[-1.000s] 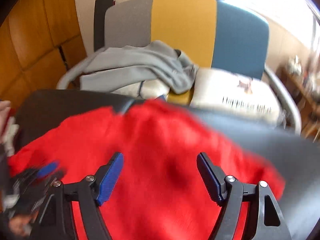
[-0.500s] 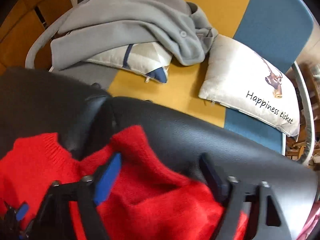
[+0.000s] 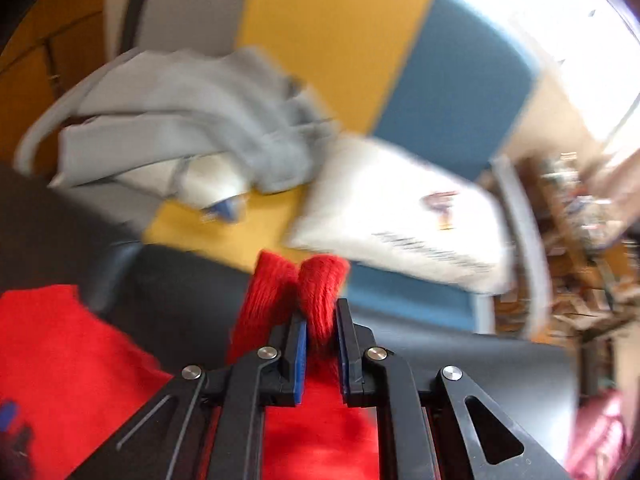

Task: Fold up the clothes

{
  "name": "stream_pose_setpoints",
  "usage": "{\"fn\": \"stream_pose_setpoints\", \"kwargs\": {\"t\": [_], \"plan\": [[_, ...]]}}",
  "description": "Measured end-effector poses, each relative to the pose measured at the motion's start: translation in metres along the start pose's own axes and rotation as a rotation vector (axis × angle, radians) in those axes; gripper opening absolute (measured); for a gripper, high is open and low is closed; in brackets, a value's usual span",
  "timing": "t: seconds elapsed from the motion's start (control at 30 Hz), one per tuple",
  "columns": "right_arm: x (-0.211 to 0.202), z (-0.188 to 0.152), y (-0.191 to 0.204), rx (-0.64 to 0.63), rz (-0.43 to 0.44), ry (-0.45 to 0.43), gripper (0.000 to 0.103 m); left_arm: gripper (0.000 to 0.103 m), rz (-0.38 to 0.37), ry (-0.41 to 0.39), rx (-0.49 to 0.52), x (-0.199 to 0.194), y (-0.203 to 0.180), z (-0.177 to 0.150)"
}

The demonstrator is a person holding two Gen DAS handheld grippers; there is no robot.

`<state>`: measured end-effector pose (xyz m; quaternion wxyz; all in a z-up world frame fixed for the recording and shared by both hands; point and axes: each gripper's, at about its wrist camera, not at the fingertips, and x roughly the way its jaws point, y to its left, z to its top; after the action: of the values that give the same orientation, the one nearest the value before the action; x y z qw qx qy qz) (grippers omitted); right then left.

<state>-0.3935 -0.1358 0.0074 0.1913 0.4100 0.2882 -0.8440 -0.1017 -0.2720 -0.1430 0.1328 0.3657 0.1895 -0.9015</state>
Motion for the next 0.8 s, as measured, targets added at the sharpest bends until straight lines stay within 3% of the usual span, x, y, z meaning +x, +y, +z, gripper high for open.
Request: {"fn": "stream_pose_setpoints", "kwargs": {"t": [0.2, 0.33, 0.47, 0.53, 0.57, 0.6, 0.7, 0.8], "plan": [[-0.051, -0.049, -0.134, 0.179, -0.261, 0.001, 0.013, 0.035, 0.007, 0.001, 0.006, 0.0, -0.001, 0.001], [-0.076, -0.112, -0.221, 0.364, -0.356, 0.04, 0.013, 0.035, 0.016, 0.002, 0.013, 0.001, -0.002, 0.001], [-0.094, -0.182, -0.287, 0.611, -0.297, 0.037, 0.019, 0.035, 0.03, 0.003, 0.025, 0.001, -0.003, 0.0], [-0.108, -0.212, -0.305, 0.697, -0.264, 0.006, 0.034, 0.035, 0.038, 0.004, 0.032, 0.001, -0.005, 0.0], [-0.114, -0.225, -0.31, 0.711, -0.273, -0.002, 0.053, 0.035, 0.043, 0.004, 0.037, 0.001, -0.005, 0.0], [-0.119, -0.238, -0.314, 0.72, -0.281, -0.008, 0.066, 0.035, 0.047, 0.004, 0.04, 0.001, -0.006, 0.0], [-0.133, -0.275, -0.308, 0.676, -0.257, -0.025, 0.07, 0.035, 0.05, 0.005, 0.044, 0.001, -0.006, 0.0], [-0.132, -0.307, -0.281, 0.55, -0.152, -0.022, 0.071, 0.036, 0.054, 0.006, 0.047, 0.001, -0.007, -0.001]]}}
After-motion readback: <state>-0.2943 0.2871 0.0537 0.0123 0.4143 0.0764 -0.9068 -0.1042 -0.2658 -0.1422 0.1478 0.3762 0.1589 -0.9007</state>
